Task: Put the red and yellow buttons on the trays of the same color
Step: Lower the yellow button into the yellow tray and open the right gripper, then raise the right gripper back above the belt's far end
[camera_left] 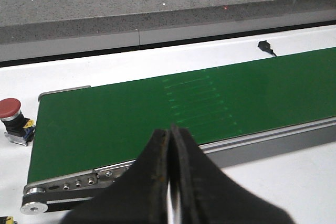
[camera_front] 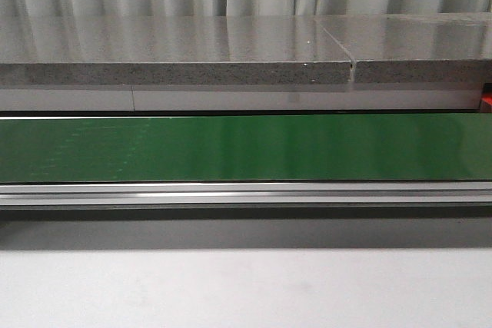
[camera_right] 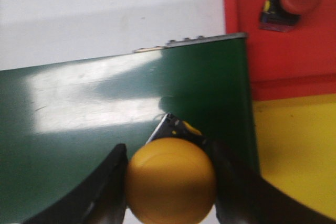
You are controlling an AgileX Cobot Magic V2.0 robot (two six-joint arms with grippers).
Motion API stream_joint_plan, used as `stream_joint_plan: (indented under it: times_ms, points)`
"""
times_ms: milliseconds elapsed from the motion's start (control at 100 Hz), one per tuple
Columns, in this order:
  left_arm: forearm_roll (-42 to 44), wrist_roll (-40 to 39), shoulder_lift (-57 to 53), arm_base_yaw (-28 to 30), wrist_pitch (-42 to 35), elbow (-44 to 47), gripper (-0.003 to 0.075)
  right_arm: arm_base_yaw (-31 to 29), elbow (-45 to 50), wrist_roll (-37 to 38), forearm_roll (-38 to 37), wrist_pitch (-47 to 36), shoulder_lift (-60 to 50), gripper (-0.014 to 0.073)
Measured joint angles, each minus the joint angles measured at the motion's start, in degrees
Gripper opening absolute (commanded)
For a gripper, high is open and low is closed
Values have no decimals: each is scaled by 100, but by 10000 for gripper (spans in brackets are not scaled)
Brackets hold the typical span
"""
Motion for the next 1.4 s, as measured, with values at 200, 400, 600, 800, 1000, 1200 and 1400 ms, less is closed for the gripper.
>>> stream_joint_plan:
  times_ms: [200, 400, 600, 800, 1000, 1200, 1400]
  points:
    - [0, 0, 0, 0, 0, 0, -21, -957, 298, 346, -71, -146, -23, 141]
    - [0, 0, 0, 0, 0, 0, -21, -1780, 768, 628, -85, -789, -23, 141]
    - [0, 0, 0, 0, 0, 0, -21, -2068, 1035, 675, 2, -1310, 220, 141]
    - [0, 0, 0, 0, 0, 0, -21, -2071, 1058, 688, 220, -1610, 805, 144]
    - [0, 0, 0, 0, 0, 0, -21, -2071, 1058, 688, 233, -1995, 1229, 144]
    - [0, 0, 0, 0, 0, 0, -21, -2071, 1058, 688, 282, -2048, 1483, 234]
    - [0, 0, 0, 0, 0, 0, -21, -2071, 1058, 688, 357, -2029, 1523, 548]
